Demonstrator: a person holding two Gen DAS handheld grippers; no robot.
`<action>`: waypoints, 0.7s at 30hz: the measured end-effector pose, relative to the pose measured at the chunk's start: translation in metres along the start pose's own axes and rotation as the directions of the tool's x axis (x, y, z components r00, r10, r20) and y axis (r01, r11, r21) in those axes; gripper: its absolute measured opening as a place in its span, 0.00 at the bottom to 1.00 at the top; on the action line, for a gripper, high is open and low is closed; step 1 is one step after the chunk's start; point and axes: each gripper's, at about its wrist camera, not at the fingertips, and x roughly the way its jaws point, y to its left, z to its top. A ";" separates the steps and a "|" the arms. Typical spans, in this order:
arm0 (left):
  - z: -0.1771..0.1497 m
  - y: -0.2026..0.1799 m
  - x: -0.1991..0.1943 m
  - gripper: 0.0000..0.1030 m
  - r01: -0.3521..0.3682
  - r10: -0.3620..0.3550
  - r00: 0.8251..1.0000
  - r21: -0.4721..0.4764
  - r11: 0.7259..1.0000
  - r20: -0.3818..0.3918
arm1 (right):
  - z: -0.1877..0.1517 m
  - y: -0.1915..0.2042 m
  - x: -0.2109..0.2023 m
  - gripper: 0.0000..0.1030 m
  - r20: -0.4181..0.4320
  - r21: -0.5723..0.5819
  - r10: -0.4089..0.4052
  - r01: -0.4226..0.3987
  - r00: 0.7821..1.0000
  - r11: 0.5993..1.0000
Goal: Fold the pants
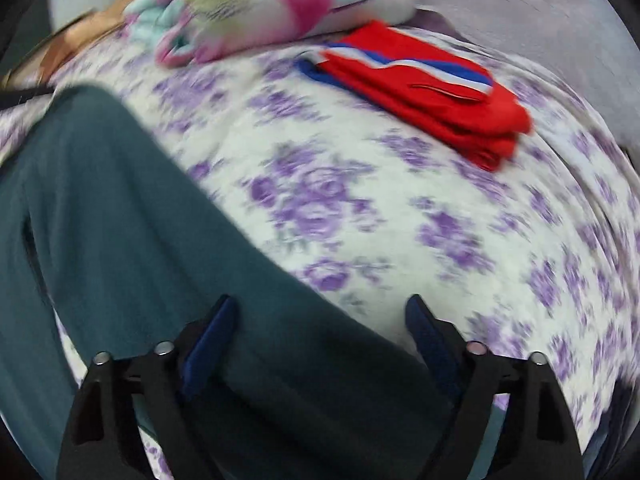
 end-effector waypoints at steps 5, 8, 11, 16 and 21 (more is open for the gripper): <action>0.004 -0.020 0.020 0.47 -0.001 0.004 1.000 0.176 0.984 -0.017 | 0.005 0.001 -0.005 0.19 -0.005 0.016 0.098 -0.097 0.995 0.995; 0.004 -0.032 0.033 0.47 0.004 0.009 0.999 0.297 0.955 -0.042 | 0.008 0.002 -0.010 0.16 -0.003 0.019 0.107 -0.107 0.994 0.994; 0.008 -0.034 0.038 0.49 0.000 0.015 0.999 0.347 0.938 -0.041 | 0.007 -0.007 -0.020 0.44 0.025 0.056 0.109 -0.110 0.994 0.992; 0.020 -0.026 0.040 0.48 0.066 -0.050 0.997 0.348 0.935 -0.053 | 0.007 -0.010 0.001 0.57 -0.064 0.036 0.063 -0.061 0.996 0.998; 0.015 -0.040 0.053 0.19 0.115 -0.087 0.992 0.397 0.911 -0.089 | 0.010 -0.003 -0.001 0.05 -0.024 0.061 0.122 -0.120 0.992 0.991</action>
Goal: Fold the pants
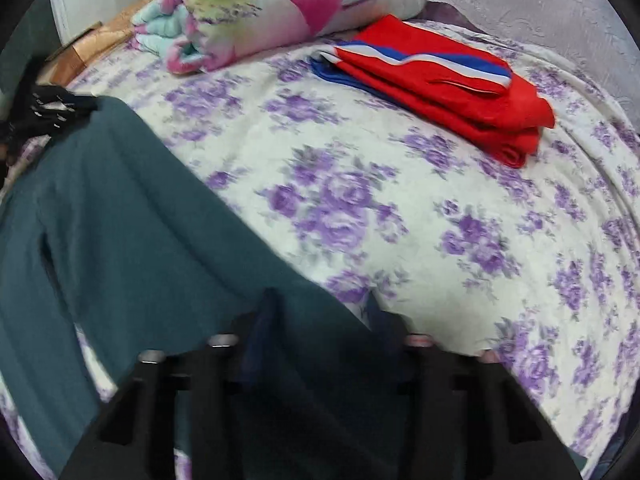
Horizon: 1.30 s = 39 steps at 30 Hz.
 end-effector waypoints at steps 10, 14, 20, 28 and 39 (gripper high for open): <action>-0.023 0.014 -0.111 0.18 0.079 -0.059 0.960 -0.066 0.995 0.274 | -0.036 -0.011 -0.123 0.04 0.263 0.049 0.182 -0.202 0.948 0.978; -0.063 0.003 -0.172 0.19 0.085 -0.070 0.933 -0.027 0.996 0.354 | -0.084 0.018 -0.166 0.04 0.276 -0.057 0.270 -0.264 0.923 0.963; -0.134 -0.009 -0.189 0.23 0.088 -0.054 0.952 -0.101 0.991 0.302 | -0.162 0.083 -0.146 0.05 0.131 -0.151 0.363 -0.344 0.922 0.927; -0.193 -0.016 -0.149 0.65 -0.045 0.056 0.998 -0.238 0.970 0.038 | -0.183 0.103 -0.117 0.40 0.053 -0.074 0.431 -0.427 0.901 0.901; -0.170 -0.021 -0.182 0.82 -0.025 0.054 0.997 -0.458 0.888 0.051 | -0.180 0.010 -0.155 0.57 0.282 0.244 0.174 -0.245 0.944 0.938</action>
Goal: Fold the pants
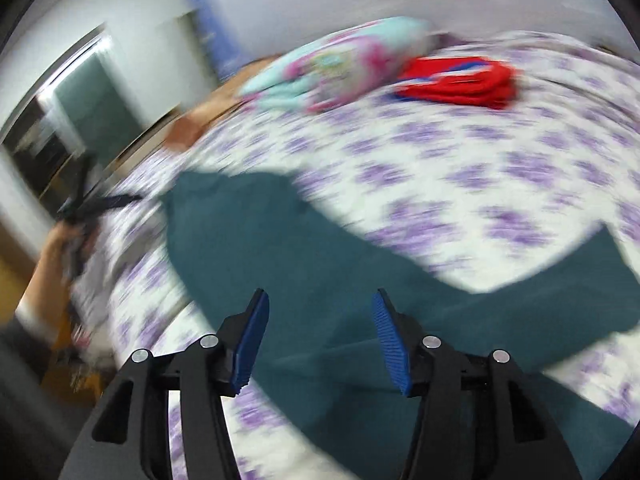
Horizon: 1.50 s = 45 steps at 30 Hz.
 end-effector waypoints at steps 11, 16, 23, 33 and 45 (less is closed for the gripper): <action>-0.026 -0.024 0.058 0.90 -0.326 0.336 0.936 0.099 0.940 -0.106 | 0.008 -0.110 -0.024 0.62 -0.070 0.311 -0.499 0.494 0.864 0.812; -0.023 -0.039 0.016 0.91 -0.371 0.371 0.928 0.079 0.925 0.019 | 0.047 -0.102 0.029 0.61 -0.152 0.187 -0.592 0.611 0.792 0.769; -0.017 -0.093 -0.010 0.93 -0.225 0.210 0.969 0.117 0.967 0.127 | 0.050 -0.141 0.043 0.03 -0.227 0.331 -0.485 0.535 0.845 0.777; -0.025 -0.140 0.039 0.93 -0.217 0.204 0.976 0.240 0.946 0.077 | -0.093 -0.106 -0.154 0.03 0.120 0.533 -0.361 0.247 0.925 0.810; -0.035 -0.136 0.023 0.93 -0.183 0.173 0.982 0.186 0.965 0.069 | -0.137 -0.109 -0.156 0.54 0.087 0.565 -0.463 0.339 0.882 0.753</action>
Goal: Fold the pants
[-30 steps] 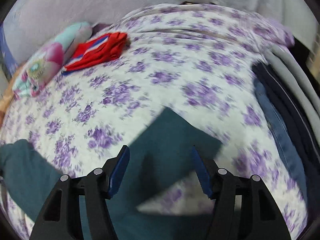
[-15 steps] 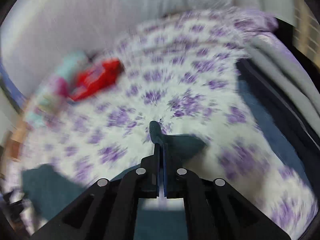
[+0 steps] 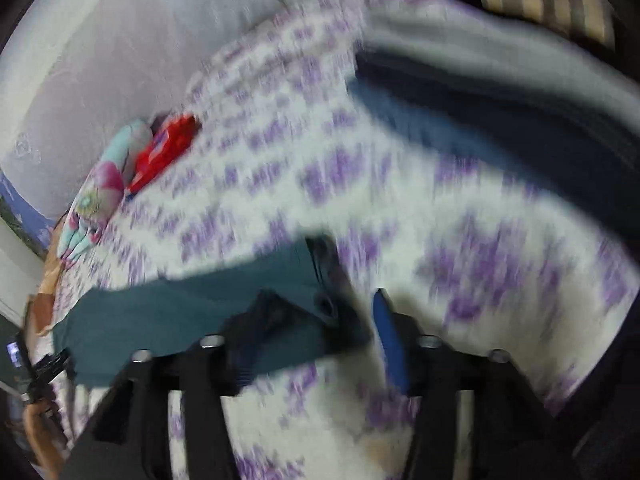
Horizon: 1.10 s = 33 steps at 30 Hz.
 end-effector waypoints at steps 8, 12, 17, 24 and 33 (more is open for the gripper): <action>-0.001 -0.025 -0.018 0.93 0.065 -0.066 0.997 0.039 0.997 0.037 | 0.030 0.013 0.059 0.40 -0.067 -0.134 -0.049 0.039 0.997 0.990; -0.002 -0.038 -0.024 0.93 0.105 -0.109 0.992 0.064 0.992 0.057 | 0.024 0.013 0.083 0.05 -0.110 -0.168 -0.087 0.068 0.990 0.983; -0.007 -0.043 0.002 0.95 0.102 -0.101 0.995 0.068 0.992 -0.028 | 0.039 -0.001 0.072 0.12 0.005 -0.104 -0.086 0.086 0.996 0.991; -0.009 -0.026 0.000 0.95 0.132 -0.133 0.991 -0.013 0.991 -0.035 | 0.028 -0.009 0.059 0.53 0.041 -0.139 -0.232 0.236 0.972 0.962; -0.008 -0.004 -0.010 0.95 0.070 -0.070 0.997 -0.030 0.997 -0.019 | -0.012 -0.007 0.052 0.59 -0.060 -0.209 -0.275 0.257 0.960 0.943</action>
